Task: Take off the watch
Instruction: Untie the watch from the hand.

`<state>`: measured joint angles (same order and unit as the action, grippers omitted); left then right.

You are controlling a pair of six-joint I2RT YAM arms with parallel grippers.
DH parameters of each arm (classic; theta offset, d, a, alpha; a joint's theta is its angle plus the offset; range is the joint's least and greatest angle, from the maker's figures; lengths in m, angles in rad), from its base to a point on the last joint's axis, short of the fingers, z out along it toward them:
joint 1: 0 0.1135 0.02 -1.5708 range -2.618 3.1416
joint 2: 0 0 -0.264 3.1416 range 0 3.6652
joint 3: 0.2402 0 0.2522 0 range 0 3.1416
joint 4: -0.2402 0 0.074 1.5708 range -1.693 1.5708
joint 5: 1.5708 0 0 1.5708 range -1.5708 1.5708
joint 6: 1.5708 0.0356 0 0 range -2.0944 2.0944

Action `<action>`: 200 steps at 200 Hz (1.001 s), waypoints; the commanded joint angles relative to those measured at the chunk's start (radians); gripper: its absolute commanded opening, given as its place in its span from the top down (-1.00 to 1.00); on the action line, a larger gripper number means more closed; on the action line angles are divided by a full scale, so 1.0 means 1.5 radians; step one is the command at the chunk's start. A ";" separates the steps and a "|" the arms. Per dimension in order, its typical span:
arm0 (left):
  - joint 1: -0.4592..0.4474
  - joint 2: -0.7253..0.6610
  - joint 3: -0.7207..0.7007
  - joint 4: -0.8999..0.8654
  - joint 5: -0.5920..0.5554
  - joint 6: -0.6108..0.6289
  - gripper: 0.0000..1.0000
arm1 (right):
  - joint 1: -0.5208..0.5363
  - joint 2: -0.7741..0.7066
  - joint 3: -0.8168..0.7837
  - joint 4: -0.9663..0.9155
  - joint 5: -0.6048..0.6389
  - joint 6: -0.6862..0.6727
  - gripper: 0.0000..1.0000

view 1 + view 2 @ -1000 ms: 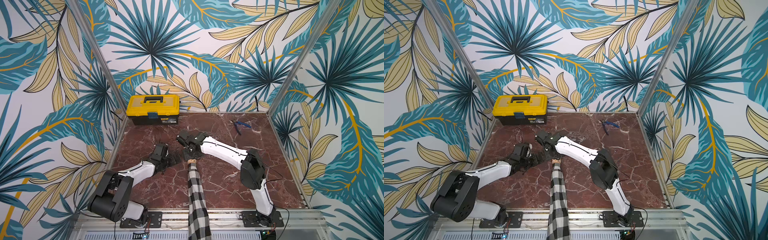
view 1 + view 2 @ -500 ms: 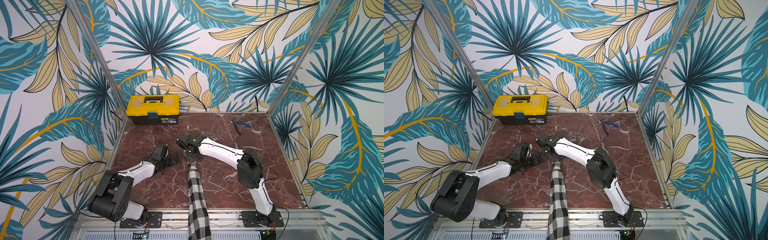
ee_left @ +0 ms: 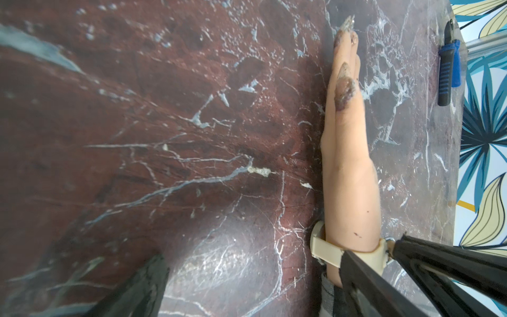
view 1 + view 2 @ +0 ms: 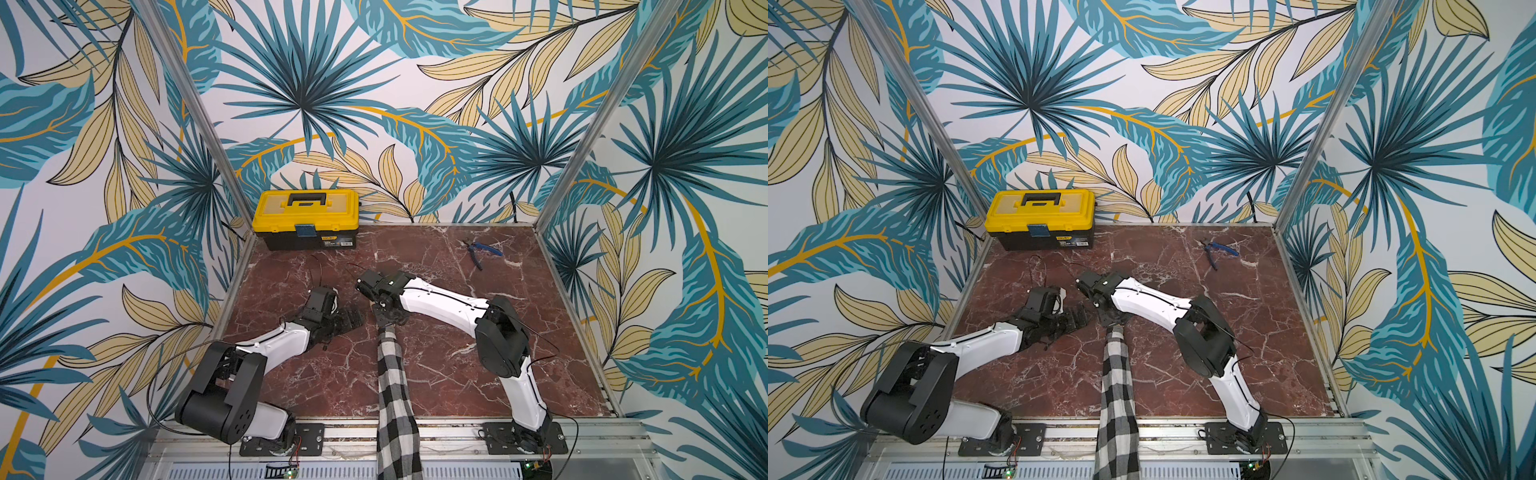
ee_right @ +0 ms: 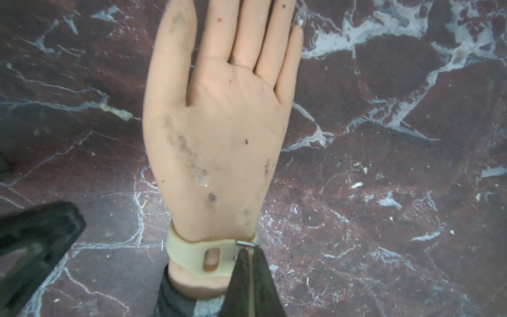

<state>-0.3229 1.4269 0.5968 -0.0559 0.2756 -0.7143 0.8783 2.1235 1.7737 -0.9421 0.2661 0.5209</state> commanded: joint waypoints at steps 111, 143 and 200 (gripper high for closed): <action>-0.074 0.037 0.058 -0.019 -0.004 -0.007 -0.99 | -0.045 -0.110 -0.163 0.206 -0.188 0.089 1.00; -0.084 0.046 0.064 -0.020 -0.005 -0.008 -0.99 | -0.046 -0.110 -0.171 0.211 -0.188 0.093 1.00; -0.092 0.059 0.059 -0.019 -0.017 -0.011 -0.99 | -0.045 -0.117 -0.179 0.214 -0.186 0.093 1.00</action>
<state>-0.4557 1.4982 0.6724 -0.0814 0.2703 -0.7261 0.8082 1.9732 1.5303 -0.6422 -0.0021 0.6510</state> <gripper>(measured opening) 0.994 0.057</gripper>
